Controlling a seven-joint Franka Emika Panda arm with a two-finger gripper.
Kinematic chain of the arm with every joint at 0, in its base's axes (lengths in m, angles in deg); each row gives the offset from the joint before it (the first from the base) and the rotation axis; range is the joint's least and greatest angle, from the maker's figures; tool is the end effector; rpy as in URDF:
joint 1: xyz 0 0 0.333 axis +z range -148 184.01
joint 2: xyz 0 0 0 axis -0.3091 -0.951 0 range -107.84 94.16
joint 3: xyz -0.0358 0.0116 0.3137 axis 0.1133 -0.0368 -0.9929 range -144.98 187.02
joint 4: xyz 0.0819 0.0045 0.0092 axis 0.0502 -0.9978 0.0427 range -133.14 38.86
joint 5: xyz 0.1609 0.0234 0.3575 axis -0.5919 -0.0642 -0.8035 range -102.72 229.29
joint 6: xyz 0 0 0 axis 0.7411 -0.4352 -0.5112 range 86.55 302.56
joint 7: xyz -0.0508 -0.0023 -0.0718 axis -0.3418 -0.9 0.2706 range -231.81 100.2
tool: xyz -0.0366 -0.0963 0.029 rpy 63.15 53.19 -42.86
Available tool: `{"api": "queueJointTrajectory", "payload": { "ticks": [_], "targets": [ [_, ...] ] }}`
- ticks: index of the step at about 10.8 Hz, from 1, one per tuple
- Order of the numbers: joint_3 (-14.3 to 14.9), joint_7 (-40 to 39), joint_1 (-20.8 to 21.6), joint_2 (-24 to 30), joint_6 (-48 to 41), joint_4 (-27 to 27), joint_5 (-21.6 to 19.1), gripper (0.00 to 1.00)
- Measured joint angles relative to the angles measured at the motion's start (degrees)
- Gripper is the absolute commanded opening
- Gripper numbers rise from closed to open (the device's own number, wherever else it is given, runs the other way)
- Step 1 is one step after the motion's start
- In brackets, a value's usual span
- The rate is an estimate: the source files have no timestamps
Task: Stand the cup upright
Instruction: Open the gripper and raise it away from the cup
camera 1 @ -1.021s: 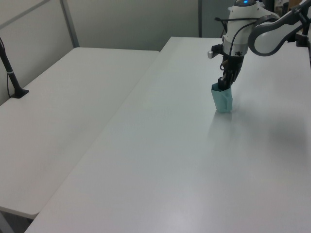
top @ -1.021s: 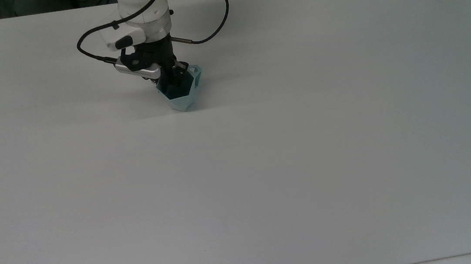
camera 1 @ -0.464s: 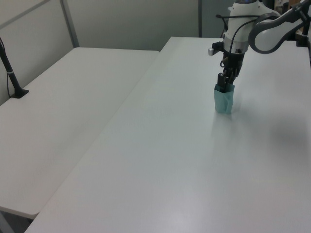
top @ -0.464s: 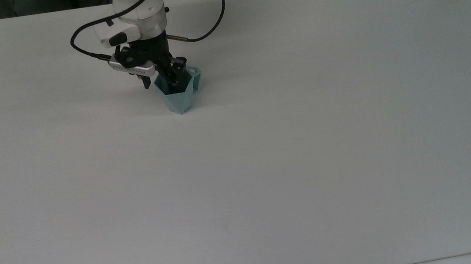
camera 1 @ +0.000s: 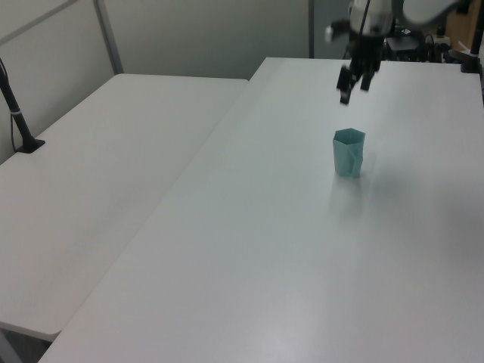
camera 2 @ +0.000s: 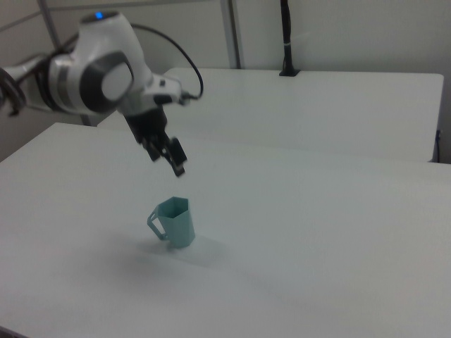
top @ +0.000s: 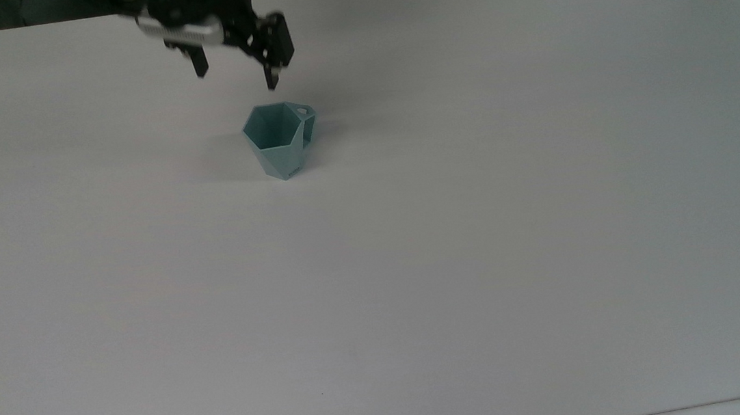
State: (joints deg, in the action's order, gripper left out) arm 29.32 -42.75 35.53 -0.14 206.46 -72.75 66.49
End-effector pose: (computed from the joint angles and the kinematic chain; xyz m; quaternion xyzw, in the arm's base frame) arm 0.5344 0.0812 0.5193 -0.9901 0.1089 -0.0880 0.0076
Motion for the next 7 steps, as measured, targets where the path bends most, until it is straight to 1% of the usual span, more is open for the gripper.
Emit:
{"api": "queueJointTrajectory", "payload": {
  "ticks": [2,3,4,5,7],
  "targets": [
    [-0.01,-1.61,0.79,1.10,-5.11,7.17,-1.43,1.00],
    [0.02,-6.15,0.75,1.13,-9.21,9.27,-1.57,1.00],
    [0.19,-13.14,0.60,1.11,-14.66,10.65,-1.63,1.00],
    [0.35,-16.44,0.29,1.07,-17.50,11.21,-1.63,1.00],
    [0.65,-19.19,-0.62,1.02,-19.77,12.19,-1.63,1.00]
  ]
}}
